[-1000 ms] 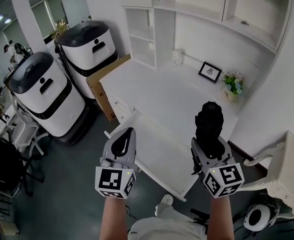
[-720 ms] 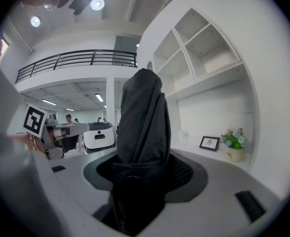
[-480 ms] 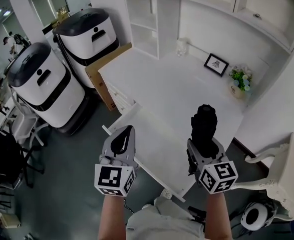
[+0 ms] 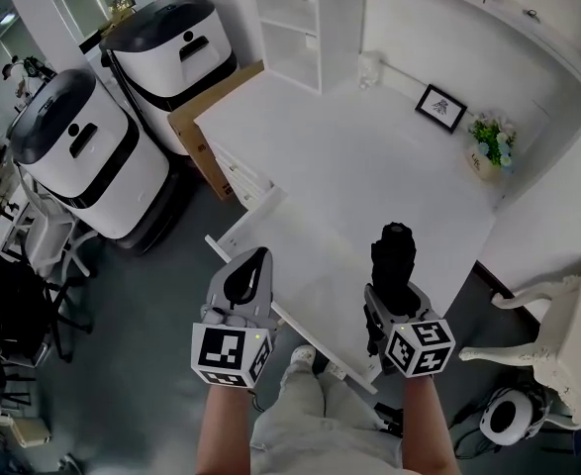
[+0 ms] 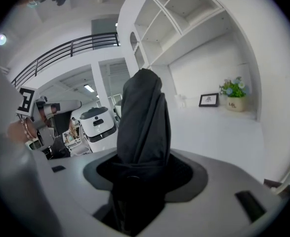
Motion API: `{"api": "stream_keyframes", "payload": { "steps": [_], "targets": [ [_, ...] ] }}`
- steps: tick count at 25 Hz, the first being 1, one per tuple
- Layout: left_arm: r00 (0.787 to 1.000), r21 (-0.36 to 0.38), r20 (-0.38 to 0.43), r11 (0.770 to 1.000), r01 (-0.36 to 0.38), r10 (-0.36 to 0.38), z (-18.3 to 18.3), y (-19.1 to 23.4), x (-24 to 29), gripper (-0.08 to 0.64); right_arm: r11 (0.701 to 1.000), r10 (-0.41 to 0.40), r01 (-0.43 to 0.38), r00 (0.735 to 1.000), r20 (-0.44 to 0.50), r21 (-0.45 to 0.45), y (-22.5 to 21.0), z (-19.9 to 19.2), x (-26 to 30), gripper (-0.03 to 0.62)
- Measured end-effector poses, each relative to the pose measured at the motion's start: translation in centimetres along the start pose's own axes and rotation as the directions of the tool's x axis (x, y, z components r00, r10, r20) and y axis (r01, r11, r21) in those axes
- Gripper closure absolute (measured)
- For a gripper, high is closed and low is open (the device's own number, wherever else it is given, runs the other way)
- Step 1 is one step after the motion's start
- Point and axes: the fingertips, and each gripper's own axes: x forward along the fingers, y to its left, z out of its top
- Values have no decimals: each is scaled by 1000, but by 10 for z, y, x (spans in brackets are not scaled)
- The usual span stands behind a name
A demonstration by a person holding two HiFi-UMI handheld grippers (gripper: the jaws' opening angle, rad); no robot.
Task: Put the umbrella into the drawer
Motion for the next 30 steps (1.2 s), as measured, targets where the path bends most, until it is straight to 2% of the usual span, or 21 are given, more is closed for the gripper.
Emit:
{"api": "stream_keyframes", "payload": {
  "steps": [7, 15, 26, 30],
  "targets": [
    [998, -16, -36, 999, 49, -50, -15, 8, 21, 551, 999, -36, 40, 995, -96, 35, -6, -34, 20, 345],
    [996, -25, -58, 998, 66, -67, -24, 18, 40, 551, 998, -19, 34, 975, -223, 62, -9, -73, 42, 345],
    [991, -48, -112, 997, 64, -69, -47, 29, 48, 551, 997, 34, -4, 919, -392, 77, -5, -123, 79, 345],
    [990, -59, -124, 996, 63, -70, -53, 32, 50, 551, 997, 55, -24, 889, -455, 75, -3, -138, 89, 345]
  ]
}}
